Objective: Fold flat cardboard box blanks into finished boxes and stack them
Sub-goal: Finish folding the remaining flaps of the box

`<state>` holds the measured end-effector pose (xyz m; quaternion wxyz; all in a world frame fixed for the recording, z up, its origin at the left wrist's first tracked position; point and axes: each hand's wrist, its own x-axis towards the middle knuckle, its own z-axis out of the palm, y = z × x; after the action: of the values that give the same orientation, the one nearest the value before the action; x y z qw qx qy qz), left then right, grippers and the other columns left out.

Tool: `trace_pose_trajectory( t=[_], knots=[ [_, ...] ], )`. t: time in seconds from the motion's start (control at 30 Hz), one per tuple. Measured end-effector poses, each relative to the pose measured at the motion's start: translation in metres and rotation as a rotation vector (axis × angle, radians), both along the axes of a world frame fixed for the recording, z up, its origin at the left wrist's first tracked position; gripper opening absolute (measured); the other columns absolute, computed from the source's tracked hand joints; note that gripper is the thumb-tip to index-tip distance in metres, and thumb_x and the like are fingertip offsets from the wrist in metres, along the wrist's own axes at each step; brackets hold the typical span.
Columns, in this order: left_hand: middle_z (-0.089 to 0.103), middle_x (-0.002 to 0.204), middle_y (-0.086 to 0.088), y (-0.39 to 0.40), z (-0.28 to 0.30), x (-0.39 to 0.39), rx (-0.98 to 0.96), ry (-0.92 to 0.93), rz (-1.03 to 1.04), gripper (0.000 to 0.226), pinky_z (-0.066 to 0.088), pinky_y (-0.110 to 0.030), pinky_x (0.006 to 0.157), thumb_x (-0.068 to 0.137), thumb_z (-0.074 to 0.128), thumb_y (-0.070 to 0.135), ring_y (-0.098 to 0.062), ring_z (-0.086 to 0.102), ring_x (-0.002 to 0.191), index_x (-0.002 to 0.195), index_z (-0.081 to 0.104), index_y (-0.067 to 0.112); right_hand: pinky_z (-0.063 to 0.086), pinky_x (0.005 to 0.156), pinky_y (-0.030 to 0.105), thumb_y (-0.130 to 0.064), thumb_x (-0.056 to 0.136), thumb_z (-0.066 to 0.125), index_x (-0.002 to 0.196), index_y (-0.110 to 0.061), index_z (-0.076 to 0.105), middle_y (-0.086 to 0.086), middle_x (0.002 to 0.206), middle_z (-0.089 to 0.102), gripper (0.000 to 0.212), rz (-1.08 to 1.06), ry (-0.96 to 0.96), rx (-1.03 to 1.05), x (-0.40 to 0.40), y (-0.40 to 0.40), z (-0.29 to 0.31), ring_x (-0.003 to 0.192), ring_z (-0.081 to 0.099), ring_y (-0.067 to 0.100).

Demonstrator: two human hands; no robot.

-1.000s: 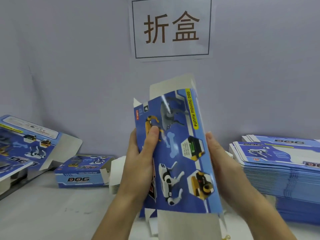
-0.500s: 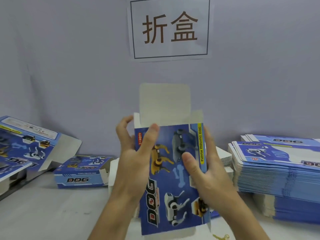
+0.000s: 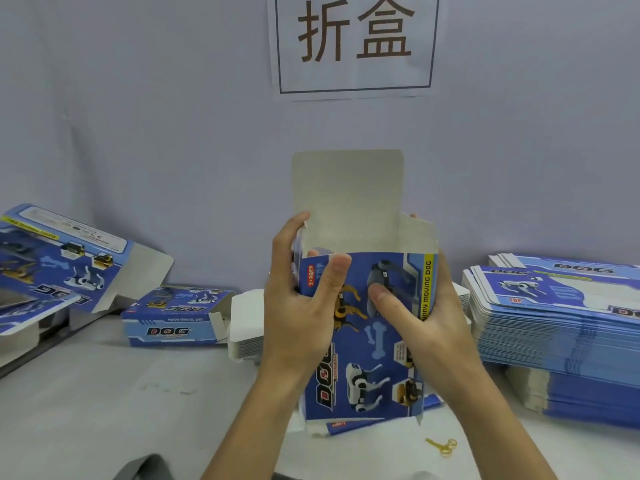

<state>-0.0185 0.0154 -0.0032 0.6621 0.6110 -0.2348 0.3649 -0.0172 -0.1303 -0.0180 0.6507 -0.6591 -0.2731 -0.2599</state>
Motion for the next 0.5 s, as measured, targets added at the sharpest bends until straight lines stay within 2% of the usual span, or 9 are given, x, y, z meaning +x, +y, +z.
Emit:
trace_pose_trajectory(
  t=[0.07, 0.1, 0.13, 0.2, 0.27, 0.37, 0.43, 0.5],
  knots=[
    [0.064, 0.107, 0.024, 0.002, 0.000, 0.000, -0.006, 0.007, 0.015, 0.039, 0.057, -0.019, 0.065, 0.092, 0.057, 0.059, -0.010, 0.071, 0.089, 0.123, 0.055, 0.036, 0.060, 0.071, 0.024, -0.020, 0.088, 0.071, 0.137, -0.033, 0.045, -0.007, 0.107, 0.074, 0.057, 0.078, -0.001, 0.029, -0.002, 0.000, 0.002, 0.098, 0.074, 0.012],
    [0.066, 0.107, 0.016, 0.003, -0.001, -0.001, -0.022, 0.024, -0.011, 0.034, 0.057, -0.021, 0.065, 0.092, 0.055, 0.060, -0.013, 0.071, 0.089, 0.114, 0.060, 0.035, 0.061, 0.070, 0.028, -0.019, 0.090, 0.069, 0.132, -0.034, 0.047, -0.001, 0.100, 0.074, 0.049, 0.123, 0.002, 0.035, -0.004, -0.001, 0.003, 0.093, 0.074, 0.017],
    [0.067, 0.104, 0.002, 0.004, -0.001, -0.002, -0.044, 0.047, -0.069, 0.032, 0.058, -0.027, 0.064, 0.091, 0.052, 0.059, -0.018, 0.072, 0.086, 0.106, 0.063, 0.033, 0.060, 0.069, 0.031, -0.022, 0.092, 0.066, 0.126, -0.034, 0.049, 0.002, 0.094, 0.073, 0.040, 0.169, 0.008, 0.050, -0.005, -0.002, 0.005, 0.087, 0.074, 0.021],
    [0.064, 0.095, -0.015, 0.003, -0.002, -0.004, -0.102, 0.092, -0.190, 0.036, 0.058, -0.035, 0.061, 0.088, 0.047, 0.060, -0.025, 0.071, 0.078, 0.095, 0.062, 0.028, 0.060, 0.068, 0.038, -0.044, 0.093, 0.061, 0.114, -0.029, 0.054, 0.006, 0.093, 0.070, 0.027, 0.244, 0.054, 0.155, -0.009, -0.003, 0.009, 0.084, 0.072, 0.026],
    [0.063, 0.095, -0.022, 0.002, 0.002, -0.007, -0.127, 0.135, -0.219, 0.041, 0.057, -0.033, 0.058, 0.087, 0.045, 0.061, -0.023, 0.072, 0.074, 0.089, 0.060, 0.023, 0.058, 0.062, 0.038, -0.060, 0.090, 0.055, 0.096, -0.029, 0.060, 0.007, 0.084, 0.065, 0.033, 0.180, 0.086, 0.240, -0.011, -0.001, 0.016, 0.077, 0.071, 0.026],
    [0.064, 0.095, -0.026, 0.003, 0.009, -0.008, -0.039, 0.158, -0.174, 0.038, 0.056, -0.034, 0.056, 0.092, 0.044, 0.044, -0.026, 0.072, 0.072, 0.085, 0.052, 0.008, 0.041, 0.053, 0.034, -0.044, 0.083, 0.051, 0.074, -0.031, 0.057, 0.003, 0.062, 0.044, 0.017, 0.006, 0.096, 0.218, -0.010, 0.001, 0.025, 0.059, 0.049, 0.025],
    [0.069, 0.092, -0.019, 0.006, 0.013, -0.009, -0.013, 0.150, -0.177, 0.025, 0.055, -0.036, 0.054, 0.089, 0.042, 0.033, -0.026, 0.073, 0.070, 0.087, 0.054, 0.011, 0.033, 0.051, 0.030, -0.033, 0.078, 0.045, 0.078, -0.035, 0.056, -0.010, 0.055, 0.036, 0.012, -0.041, 0.120, 0.210, -0.010, 0.001, 0.026, 0.055, 0.037, 0.016],
    [0.069, 0.092, -0.006, 0.007, 0.013, -0.010, -0.061, 0.136, -0.247, 0.023, 0.056, -0.034, 0.054, 0.087, 0.040, 0.027, -0.022, 0.072, 0.070, 0.102, 0.057, 0.028, 0.034, 0.049, 0.027, -0.031, 0.078, 0.042, 0.103, -0.045, 0.057, -0.015, 0.053, 0.033, 0.032, -0.026, 0.162, 0.243, -0.009, -0.001, 0.025, 0.050, 0.033, 0.009]
  ],
)
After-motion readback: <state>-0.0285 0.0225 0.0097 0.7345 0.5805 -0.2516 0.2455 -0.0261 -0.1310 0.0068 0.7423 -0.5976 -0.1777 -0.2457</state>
